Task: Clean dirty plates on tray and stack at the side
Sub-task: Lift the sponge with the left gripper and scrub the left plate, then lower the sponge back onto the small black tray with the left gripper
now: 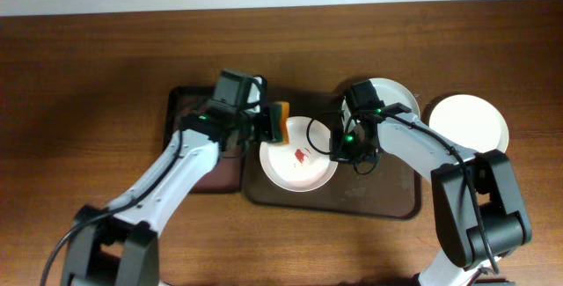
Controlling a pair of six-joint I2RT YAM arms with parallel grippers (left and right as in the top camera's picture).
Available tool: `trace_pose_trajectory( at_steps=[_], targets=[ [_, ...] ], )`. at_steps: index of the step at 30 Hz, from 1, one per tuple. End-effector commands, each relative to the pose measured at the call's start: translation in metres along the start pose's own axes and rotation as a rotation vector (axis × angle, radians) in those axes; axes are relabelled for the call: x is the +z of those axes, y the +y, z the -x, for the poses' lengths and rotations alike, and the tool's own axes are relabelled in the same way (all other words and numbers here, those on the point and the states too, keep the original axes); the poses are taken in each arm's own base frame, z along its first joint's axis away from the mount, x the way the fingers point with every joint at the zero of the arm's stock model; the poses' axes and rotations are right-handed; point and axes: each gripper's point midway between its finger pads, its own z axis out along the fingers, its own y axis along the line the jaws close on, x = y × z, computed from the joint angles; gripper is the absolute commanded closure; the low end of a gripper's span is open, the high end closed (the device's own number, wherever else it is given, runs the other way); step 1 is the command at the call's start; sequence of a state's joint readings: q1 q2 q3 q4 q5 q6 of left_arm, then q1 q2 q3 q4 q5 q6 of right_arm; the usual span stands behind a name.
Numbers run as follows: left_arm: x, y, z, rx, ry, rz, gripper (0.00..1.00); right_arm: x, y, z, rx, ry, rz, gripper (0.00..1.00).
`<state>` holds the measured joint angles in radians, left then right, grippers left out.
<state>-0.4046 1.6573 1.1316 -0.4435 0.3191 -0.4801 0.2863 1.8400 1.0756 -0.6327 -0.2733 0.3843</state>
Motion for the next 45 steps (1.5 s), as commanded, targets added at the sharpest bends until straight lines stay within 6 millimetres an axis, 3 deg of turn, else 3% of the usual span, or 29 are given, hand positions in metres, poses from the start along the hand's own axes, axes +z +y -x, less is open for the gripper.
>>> trace_pose_trajectory(
  at_steps=[1, 4, 8, 11, 15, 18, 19, 20, 22, 24, 27, 28, 30, 32, 33, 39, 40, 41, 42, 45],
  targets=[
    [0.036, -0.033, -0.024, -0.061, 0.120, -0.157, 1.00, -0.005, 0.002, 0.002, -0.025, -0.017, -0.012, 0.96],
    [0.061, -0.062, -0.042, -0.024, 0.205, -0.319, 1.00, -0.005, 0.002, 0.002, -0.025, -0.018, -0.013, 0.96],
    [0.080, -0.058, -0.060, -0.064, 0.267, -0.301, 1.00, -0.005, 0.002, 0.002, -0.025, -0.018, -0.013, 0.96],
    [0.095, -0.048, -0.072, -0.081, 0.304, -0.273, 1.00, -0.005, 0.002, 0.002, -0.025, -0.017, -0.012, 0.96],
    [0.106, -0.012, -0.076, -0.116, 0.291, -0.108, 1.00, -0.005, 0.002, 0.001, -0.025, -0.016, -0.012, 0.96],
    [0.091, 0.034, -0.063, -0.134, 0.262, 0.037, 1.00, -0.005, 0.002, 0.002, -0.025, -0.017, -0.012, 0.96],
    [0.075, 0.053, -0.053, -0.116, 0.229, 0.112, 1.00, -0.005, 0.002, 0.002, -0.025, -0.017, -0.012, 0.96],
    [0.061, 0.055, -0.040, -0.074, 0.190, 0.122, 1.00, -0.005, 0.002, 0.002, -0.025, -0.017, -0.012, 0.96],
    [0.040, 0.040, -0.024, -0.020, 0.134, 0.090, 1.00, -0.005, 0.002, 0.001, -0.025, -0.017, -0.012, 0.96],
    [0.023, 0.029, -0.015, -0.004, 0.096, 0.069, 1.00, -0.005, 0.002, 0.002, -0.025, -0.017, -0.012, 0.96],
    [-0.006, 0.015, 0.001, 0.161, 0.021, 0.043, 1.00, -0.005, 0.002, 0.002, -0.025, -0.017, -0.013, 0.96],
    [-0.017, 0.025, 0.010, 0.150, -0.017, 0.089, 1.00, -0.005, 0.002, 0.002, -0.025, -0.017, -0.013, 0.96],
    [-0.035, 0.069, 0.024, 0.150, -0.064, 0.257, 1.00, -0.005, 0.002, 0.002, -0.025, -0.017, -0.012, 0.96],
    [-0.049, 0.116, 0.021, 0.100, -0.037, 0.425, 1.00, -0.005, 0.002, 0.002, -0.025, -0.017, -0.012, 0.96],
    [-0.052, 0.130, 0.018, 0.076, -0.021, 0.465, 1.00, -0.005, 0.002, 0.002, -0.025, -0.017, -0.012, 0.96],
    [-0.007, 0.175, -0.017, 0.031, 0.163, 0.557, 1.00, -0.005, 0.002, 0.001, -0.024, -0.016, -0.013, 0.96],
    [-0.006, 0.177, -0.019, 0.030, 0.171, 0.562, 0.77, -0.005, 0.002, 0.001, -0.025, -0.016, -0.013, 0.96],
    [-0.005, 0.177, -0.017, 0.032, 0.163, 0.564, 0.44, -0.005, 0.002, 0.001, -0.025, -0.016, -0.013, 0.96],
    [-0.005, 0.178, -0.015, 0.034, 0.153, 0.569, 0.31, -0.005, 0.002, 0.001, -0.025, -0.016, -0.013, 0.96],
    [-0.003, 0.177, -0.007, 0.040, 0.122, 0.562, 0.29, -0.005, 0.002, 0.002, -0.025, -0.017, -0.012, 0.96]
  ],
)
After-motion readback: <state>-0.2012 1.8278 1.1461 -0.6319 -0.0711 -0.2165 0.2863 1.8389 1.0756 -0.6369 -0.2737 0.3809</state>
